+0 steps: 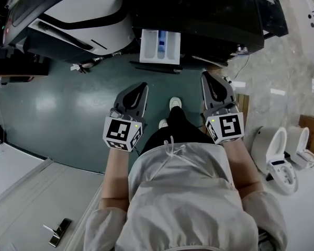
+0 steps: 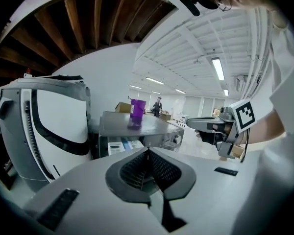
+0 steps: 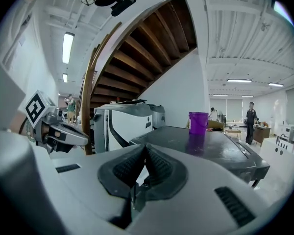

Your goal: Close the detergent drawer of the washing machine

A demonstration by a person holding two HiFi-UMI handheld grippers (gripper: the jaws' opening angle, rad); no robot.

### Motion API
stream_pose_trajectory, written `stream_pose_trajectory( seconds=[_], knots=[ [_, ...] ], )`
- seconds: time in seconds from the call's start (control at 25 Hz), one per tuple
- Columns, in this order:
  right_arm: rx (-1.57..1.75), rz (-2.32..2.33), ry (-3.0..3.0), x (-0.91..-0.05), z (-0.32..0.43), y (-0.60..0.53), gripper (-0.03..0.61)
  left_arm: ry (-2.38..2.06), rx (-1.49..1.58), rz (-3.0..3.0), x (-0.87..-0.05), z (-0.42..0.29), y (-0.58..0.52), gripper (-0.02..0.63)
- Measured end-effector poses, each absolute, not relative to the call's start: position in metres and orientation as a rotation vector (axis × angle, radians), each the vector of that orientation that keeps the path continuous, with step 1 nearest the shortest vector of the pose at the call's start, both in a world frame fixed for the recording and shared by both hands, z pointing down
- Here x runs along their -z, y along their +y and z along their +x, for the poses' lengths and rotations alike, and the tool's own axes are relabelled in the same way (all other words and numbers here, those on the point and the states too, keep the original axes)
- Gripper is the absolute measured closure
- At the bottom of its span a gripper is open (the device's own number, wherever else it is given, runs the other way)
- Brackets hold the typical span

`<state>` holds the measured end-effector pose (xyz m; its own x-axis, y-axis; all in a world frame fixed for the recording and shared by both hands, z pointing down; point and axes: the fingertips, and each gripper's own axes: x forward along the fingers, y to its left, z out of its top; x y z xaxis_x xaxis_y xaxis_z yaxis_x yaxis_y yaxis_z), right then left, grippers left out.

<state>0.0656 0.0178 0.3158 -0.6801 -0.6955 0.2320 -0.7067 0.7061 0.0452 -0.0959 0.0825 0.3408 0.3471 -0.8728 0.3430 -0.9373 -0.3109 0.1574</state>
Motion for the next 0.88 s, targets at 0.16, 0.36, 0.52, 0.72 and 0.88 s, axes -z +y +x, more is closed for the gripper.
stream_pose_trajectory(
  seconds=[0.16,0.36,0.52,0.72,0.88],
  knots=[
    [-0.135,1.093,-2.658,-0.343,0.063,-0.009,0.574,-1.567,-0.286,2.266,-0.367,-0.093,0.060,0.595],
    [-0.194,1.038,-2.633,-0.379,0.055,-0.034,0.574,-1.630,-0.315,2.150,-0.417,-0.106,0.039,0.595],
    [-0.252,1.007,-2.612,-0.410,0.049,-0.046,0.574,-1.652,-0.319,2.097,-0.447,-0.113,0.028,0.595],
    [-0.276,0.951,-2.588,-0.435,0.042,-0.053,0.574,-1.645,-0.303,2.092,-0.461,-0.113,0.016,0.595],
    [-0.294,0.943,-2.591,-0.438,0.040,-0.063,0.574,-1.627,-0.303,2.105,-0.463,-0.114,0.012,0.595]
  ],
)
